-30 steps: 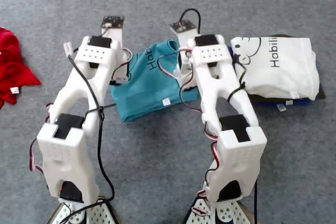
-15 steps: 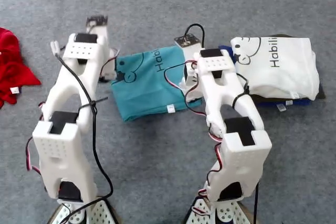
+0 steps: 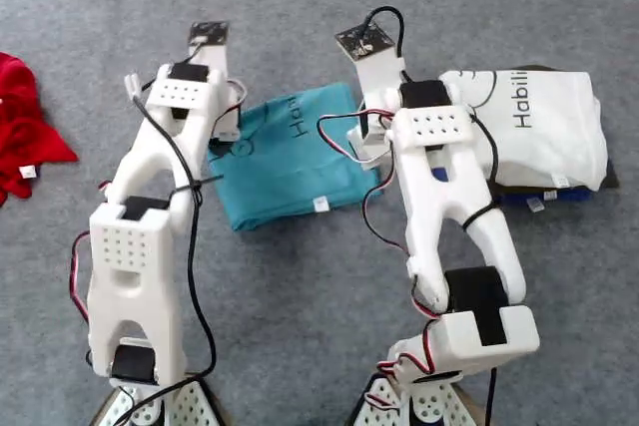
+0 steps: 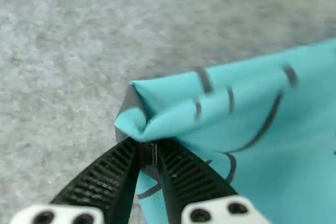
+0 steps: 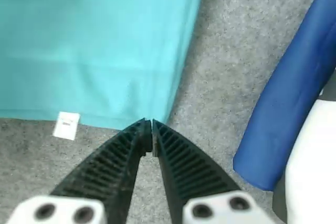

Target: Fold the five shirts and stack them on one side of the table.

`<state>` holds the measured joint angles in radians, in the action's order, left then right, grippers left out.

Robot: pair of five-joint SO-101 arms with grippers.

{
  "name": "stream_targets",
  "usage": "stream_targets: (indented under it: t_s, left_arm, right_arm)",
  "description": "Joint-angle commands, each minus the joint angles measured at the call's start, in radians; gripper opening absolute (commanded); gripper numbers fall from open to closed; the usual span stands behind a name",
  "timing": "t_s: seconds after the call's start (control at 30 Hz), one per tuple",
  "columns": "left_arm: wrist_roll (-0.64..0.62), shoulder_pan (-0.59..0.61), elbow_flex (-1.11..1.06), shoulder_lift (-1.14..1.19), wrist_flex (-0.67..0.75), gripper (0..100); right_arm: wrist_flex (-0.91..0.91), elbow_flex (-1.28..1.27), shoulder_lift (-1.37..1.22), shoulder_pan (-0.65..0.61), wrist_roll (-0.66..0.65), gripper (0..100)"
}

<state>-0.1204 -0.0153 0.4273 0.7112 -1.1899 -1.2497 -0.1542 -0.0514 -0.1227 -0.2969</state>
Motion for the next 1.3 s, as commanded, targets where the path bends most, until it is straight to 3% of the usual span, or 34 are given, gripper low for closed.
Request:
stream_targets:
  t_s: [0.0, 0.3, 0.47, 0.7, 0.87, 1.1, 1.27]
  left_arm:
    - [0.0, 0.091, 0.104, 0.069, 0.012, 3]
    - [0.0, 0.11, 0.34, 0.084, -0.175, 3]
    - [0.008, 0.076, 0.496, 0.084, -0.334, 3]
    - [0.009, 0.073, 0.661, 0.094, -0.448, 3]
    - [0.009, 0.116, 0.664, 0.112, -0.427, 3]
    - [0.009, 0.108, 0.584, 0.341, -0.173, 3]
    - [0.006, 0.124, 0.705, 0.402, -0.239, 3]
  right_arm:
    - [-0.005, 0.024, 0.048, 0.006, -0.005, 1.4]
    - [0.072, 0.018, 0.047, 0.0, -0.005, 1.4]
    - [0.238, 0.021, 0.038, -0.025, -0.005, 1.5]
    - [0.354, 0.312, -0.239, -0.097, 0.003, 1.5]
    - [0.364, 0.654, -0.595, -0.12, 0.003, 1.5]
    - [0.161, 1.135, -1.007, -0.074, -0.002, 1.5]
    - [-0.037, 1.466, -1.204, -0.037, -0.003, 1.5]
